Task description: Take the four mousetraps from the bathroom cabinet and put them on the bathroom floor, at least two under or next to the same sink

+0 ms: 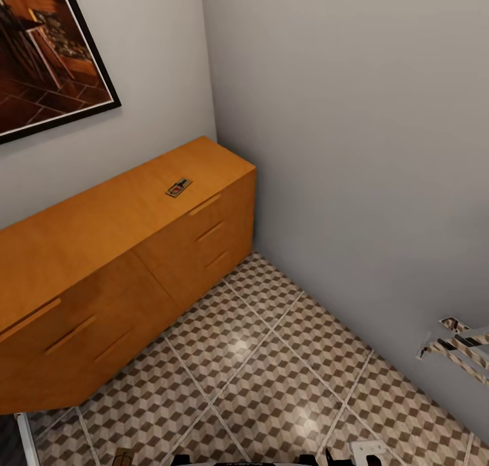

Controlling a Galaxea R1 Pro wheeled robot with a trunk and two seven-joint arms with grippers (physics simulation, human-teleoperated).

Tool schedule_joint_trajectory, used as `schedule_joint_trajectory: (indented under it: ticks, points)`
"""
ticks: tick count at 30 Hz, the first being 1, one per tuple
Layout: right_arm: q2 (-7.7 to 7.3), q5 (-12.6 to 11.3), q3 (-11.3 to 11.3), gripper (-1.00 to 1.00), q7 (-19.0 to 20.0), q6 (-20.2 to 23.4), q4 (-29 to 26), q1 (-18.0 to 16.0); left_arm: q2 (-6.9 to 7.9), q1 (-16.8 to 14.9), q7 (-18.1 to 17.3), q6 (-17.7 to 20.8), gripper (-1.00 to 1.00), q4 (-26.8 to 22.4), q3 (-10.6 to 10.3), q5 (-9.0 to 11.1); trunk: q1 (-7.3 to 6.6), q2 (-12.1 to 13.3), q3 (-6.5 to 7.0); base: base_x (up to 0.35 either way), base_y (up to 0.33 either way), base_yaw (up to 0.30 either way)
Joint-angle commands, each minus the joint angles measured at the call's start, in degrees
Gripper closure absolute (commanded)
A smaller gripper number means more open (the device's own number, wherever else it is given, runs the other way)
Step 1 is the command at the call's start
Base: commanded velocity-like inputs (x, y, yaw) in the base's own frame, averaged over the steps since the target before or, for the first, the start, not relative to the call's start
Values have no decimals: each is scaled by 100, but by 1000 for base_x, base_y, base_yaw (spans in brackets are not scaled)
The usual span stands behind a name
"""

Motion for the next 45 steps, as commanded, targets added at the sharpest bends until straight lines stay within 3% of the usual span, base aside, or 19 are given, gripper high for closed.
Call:
schedule_joint_trajectory:
  ticks: [1, 29, 45]
  points:
    - [-5, -60, 47, -100, -16, -20, 4, -4, -4, -3, 24, -16, 100, 12, -45, 4, 2, -8, -6, 0, 0, 0]
    - [17, -65, 41, -100, -47, -25, 6, -5, -4, -3, 23, -15, 100, 12, -50, 4, 2, -8, -6, 0, 0, 3]
    - [21, -68, 41, -100, -51, -22, 6, -1, -13, -3, 24, -6, 100, 12, -53, 4, 2, -8, -31, 0, 0, 255]
